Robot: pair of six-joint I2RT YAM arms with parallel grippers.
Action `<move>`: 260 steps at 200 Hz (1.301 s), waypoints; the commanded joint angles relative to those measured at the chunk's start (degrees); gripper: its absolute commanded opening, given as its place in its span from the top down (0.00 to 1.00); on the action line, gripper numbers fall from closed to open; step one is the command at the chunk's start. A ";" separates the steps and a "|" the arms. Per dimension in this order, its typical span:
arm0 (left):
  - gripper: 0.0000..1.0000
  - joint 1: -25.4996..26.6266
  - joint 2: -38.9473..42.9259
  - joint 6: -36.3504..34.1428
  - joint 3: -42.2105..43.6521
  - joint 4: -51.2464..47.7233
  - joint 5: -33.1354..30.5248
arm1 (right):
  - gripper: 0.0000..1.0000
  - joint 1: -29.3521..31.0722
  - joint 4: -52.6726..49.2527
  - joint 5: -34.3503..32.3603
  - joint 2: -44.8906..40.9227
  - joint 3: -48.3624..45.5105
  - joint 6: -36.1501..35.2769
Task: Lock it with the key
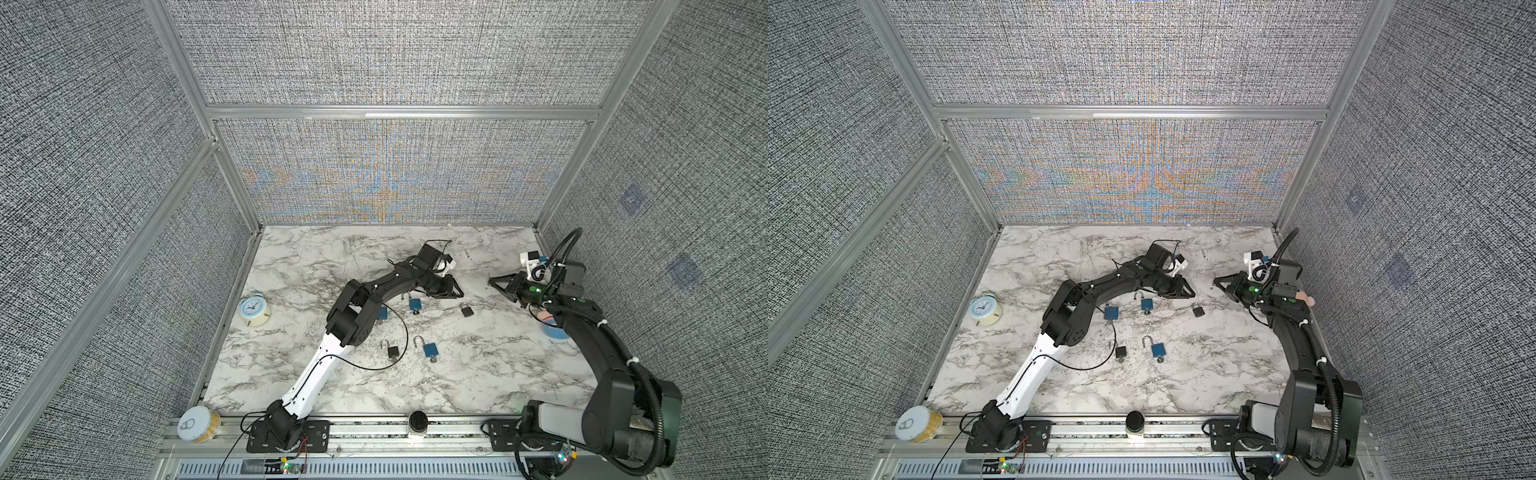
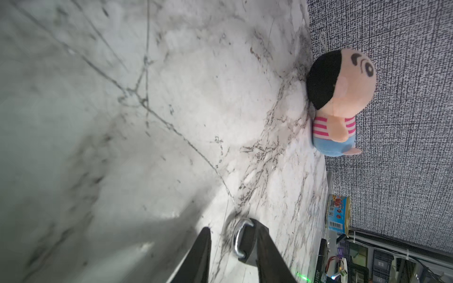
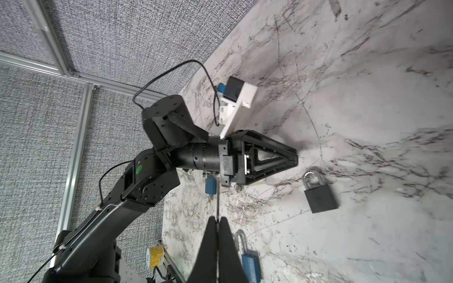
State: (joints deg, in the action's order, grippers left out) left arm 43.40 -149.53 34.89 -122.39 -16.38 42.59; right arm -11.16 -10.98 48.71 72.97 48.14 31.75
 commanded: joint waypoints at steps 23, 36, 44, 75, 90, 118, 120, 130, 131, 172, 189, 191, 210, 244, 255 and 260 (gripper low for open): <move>0.65 -0.76 5.34 -1.35 3.49 3.08 -3.66 | 1.00 0.75 -8.87 -8.49 1.35 3.36 -6.73; 0.66 -1.02 9.27 -1.83 7.26 5.86 -5.06 | 1.00 1.36 -11.42 -10.48 2.25 4.41 -9.66; 0.66 -1.08 12.21 -2.42 10.49 8.38 -6.24 | 1.00 1.70 -12.68 -11.89 2.93 6.52 -11.26; 0.66 -2.61 24.78 -2.57 25.93 21.45 -8.11 | 1.00 2.40 -14.04 -13.75 6.21 8.58 -14.66; 0.66 -4.36 30.20 -0.82 33.52 27.56 -7.55 | 1.00 3.47 -15.21 -15.05 8.29 10.00 -16.88; 0.66 -7.53 39.08 0.92 45.67 37.66 -6.05 | 1.00 6.52 -16.93 -18.94 13.18 12.83 -20.30; 0.66 -7.71 39.65 0.84 46.37 38.01 -6.03 | 1.00 6.75 -17.16 -19.18 13.59 13.07 -20.49; 0.66 -8.35 41.85 0.29 48.98 39.07 -5.94 | 1.00 7.69 -18.06 -20.46 15.53 14.24 -21.39; 0.66 -8.38 42.12 0.23 49.21 39.11 -5.98 | 1.00 7.75 -18.13 -20.48 15.71 14.34 -21.43; 0.66 -9.17 48.78 -1.50 54.78 38.09 -7.20 | 1.00 10.81 -19.93 -23.93 22.67 16.35 -23.95; 0.66 -9.35 51.21 -1.50 57.33 38.97 -7.97 | 1.00 12.06 -20.36 -26.05 24.70 16.70 -24.86; 0.66 -9.35 51.41 -1.43 57.70 39.15 -8.03 | 1.00 12.17 -20.36 -26.34 24.99 16.72 -24.88; 0.66 -9.47 53.08 -0.77 60.07 41.17 -8.40 | 1.00 12.89 -19.96 -27.60 26.59 16.90 -24.94; 0.66 -9.52 52.96 0.64 60.26 41.76 -7.97 | 1.00 12.98 -19.50 -28.37 27.83 17.09 -24.87; 0.66 -9.53 52.63 0.86 59.81 41.45 -7.41 | 1.00 12.98 -19.78 -28.83 27.80 17.08 -24.98; 0.66 -9.49 52.63 0.95 59.72 41.43 -7.18 | 1.00 13.08 -19.82 -29.14 27.78 16.93 -24.88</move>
State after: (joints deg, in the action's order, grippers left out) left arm 34.02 -96.66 34.96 -62.06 23.16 34.63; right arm 1.58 -29.98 21.28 100.68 64.93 7.62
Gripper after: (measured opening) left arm 0.344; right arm 0.049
